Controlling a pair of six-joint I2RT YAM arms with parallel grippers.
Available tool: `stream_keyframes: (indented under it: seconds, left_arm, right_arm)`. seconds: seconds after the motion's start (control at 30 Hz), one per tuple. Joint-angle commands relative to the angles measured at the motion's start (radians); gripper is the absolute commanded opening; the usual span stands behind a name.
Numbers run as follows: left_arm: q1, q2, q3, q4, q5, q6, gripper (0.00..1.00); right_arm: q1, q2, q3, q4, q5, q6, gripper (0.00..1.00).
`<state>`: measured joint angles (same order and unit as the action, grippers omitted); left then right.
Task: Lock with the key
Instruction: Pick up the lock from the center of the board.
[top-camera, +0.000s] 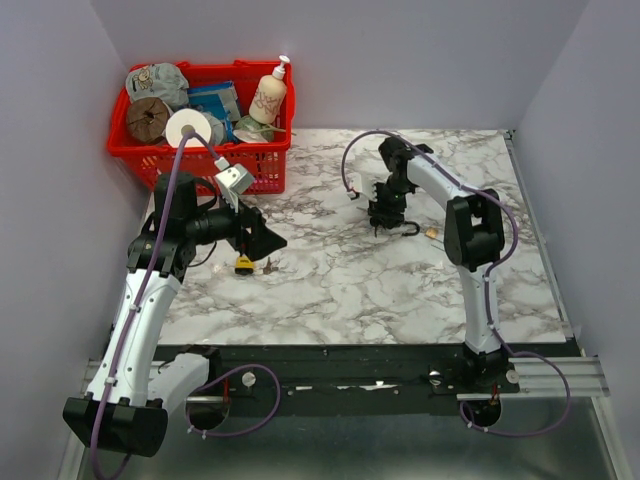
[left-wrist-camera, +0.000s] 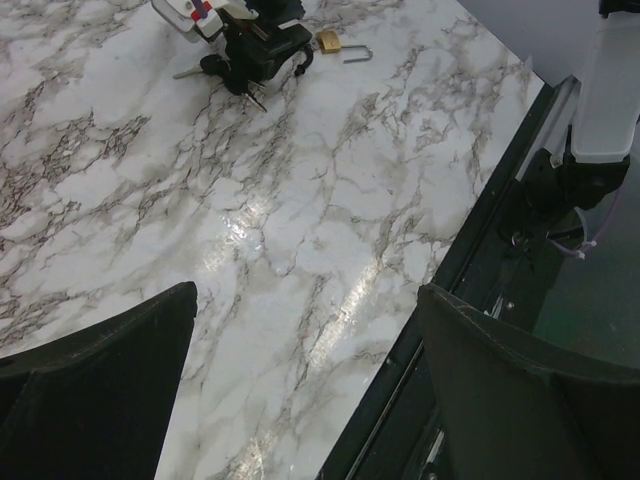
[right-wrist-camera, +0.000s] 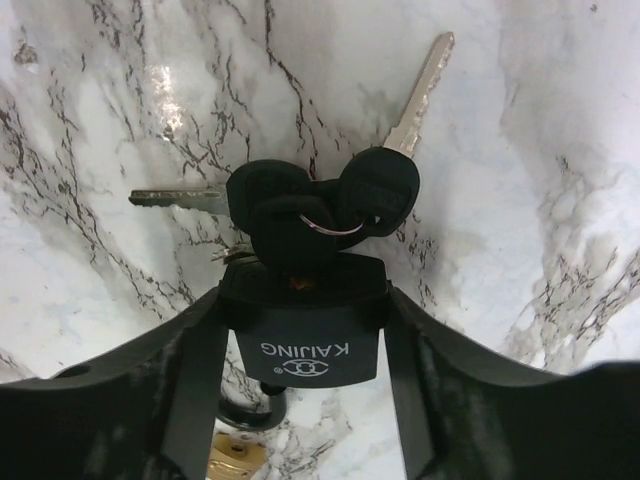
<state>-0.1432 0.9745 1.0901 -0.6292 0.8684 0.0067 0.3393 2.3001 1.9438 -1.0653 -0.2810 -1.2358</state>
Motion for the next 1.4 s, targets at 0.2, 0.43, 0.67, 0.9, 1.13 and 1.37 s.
stream_keyframes:
  seconds: [0.2,0.43,0.67,0.9,1.13,1.37]
  left_arm:
    - [0.005,-0.034,-0.009,0.012,0.007,-0.002,0.99]
    - [0.007,-0.051,-0.084,0.097,-0.046,-0.151,0.98]
    - [0.007,-0.069,-0.192,0.204,-0.101,-0.281,0.96]
    - [-0.004,-0.079,-0.286,0.332,-0.124,-0.389,0.92]
    - [-0.163,-0.080,-0.220,0.286,-0.359,-0.164,0.90]
    - [-0.447,-0.030,-0.128,0.157,-0.790,0.247,0.86]
  right_arm:
    - [0.082,-0.106,-0.135,0.019,-0.041,0.142,0.36]
    - [0.099,-0.146,-0.082,-0.038,-0.210,0.387,0.01]
    - [0.099,-0.243,-0.146,0.025,-0.340,0.672,0.01]
    - [0.098,-0.395,-0.285,0.208,-0.426,1.063,0.01]
    - [0.096,-0.498,-0.333,0.294,-0.252,1.387,0.01]
    - [0.096,-0.542,-0.379,0.280,-0.133,1.737,0.01]
